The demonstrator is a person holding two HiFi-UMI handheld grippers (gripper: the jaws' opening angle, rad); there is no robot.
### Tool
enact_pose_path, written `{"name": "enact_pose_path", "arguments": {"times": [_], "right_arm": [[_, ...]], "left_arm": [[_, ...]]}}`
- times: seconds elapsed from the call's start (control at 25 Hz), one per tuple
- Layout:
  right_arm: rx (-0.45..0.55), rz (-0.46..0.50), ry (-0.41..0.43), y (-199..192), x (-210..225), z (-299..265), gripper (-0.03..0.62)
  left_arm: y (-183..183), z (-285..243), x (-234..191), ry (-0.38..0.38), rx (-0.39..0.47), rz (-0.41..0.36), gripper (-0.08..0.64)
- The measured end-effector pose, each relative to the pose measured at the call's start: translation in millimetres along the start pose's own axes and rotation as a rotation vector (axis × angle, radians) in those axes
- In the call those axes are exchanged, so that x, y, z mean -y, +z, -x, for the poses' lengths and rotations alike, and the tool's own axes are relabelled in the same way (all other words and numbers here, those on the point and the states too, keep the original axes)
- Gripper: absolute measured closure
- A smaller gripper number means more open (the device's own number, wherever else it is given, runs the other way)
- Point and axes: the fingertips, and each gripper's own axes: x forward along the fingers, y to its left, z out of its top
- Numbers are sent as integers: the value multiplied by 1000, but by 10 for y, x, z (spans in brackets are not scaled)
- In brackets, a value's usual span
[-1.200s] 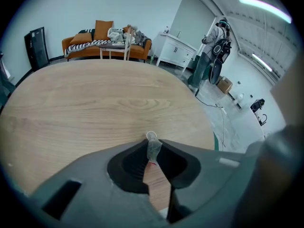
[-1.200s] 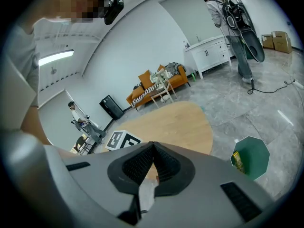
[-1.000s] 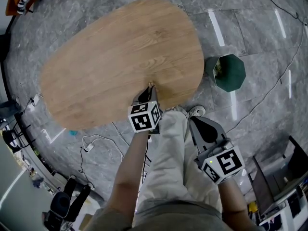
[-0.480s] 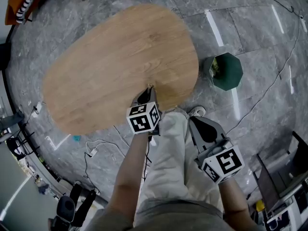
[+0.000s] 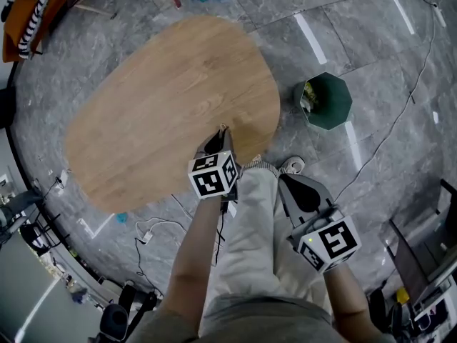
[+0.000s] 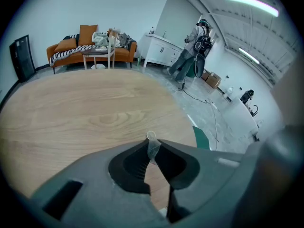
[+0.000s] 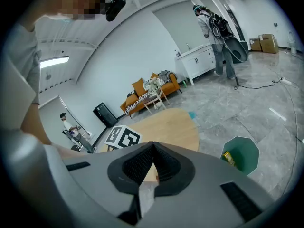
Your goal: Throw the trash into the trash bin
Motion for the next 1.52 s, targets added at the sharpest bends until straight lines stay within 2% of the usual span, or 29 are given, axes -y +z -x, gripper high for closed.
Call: {"name": "enact_pose_path", "arguments": {"times": [0.48, 0.8, 1.52], "right_arm": [[57, -62, -65, 51, 354, 255, 584], [110, -118, -141, 95, 715, 487, 584], [186, -232, -250, 18, 1167, 869, 584]], "left_arm": [[181, -263, 574, -63, -23, -97, 522], [234, -482, 1017, -111, -52, -170, 523], [195, -854, 1882, -213, -114, -315, 523]]}}
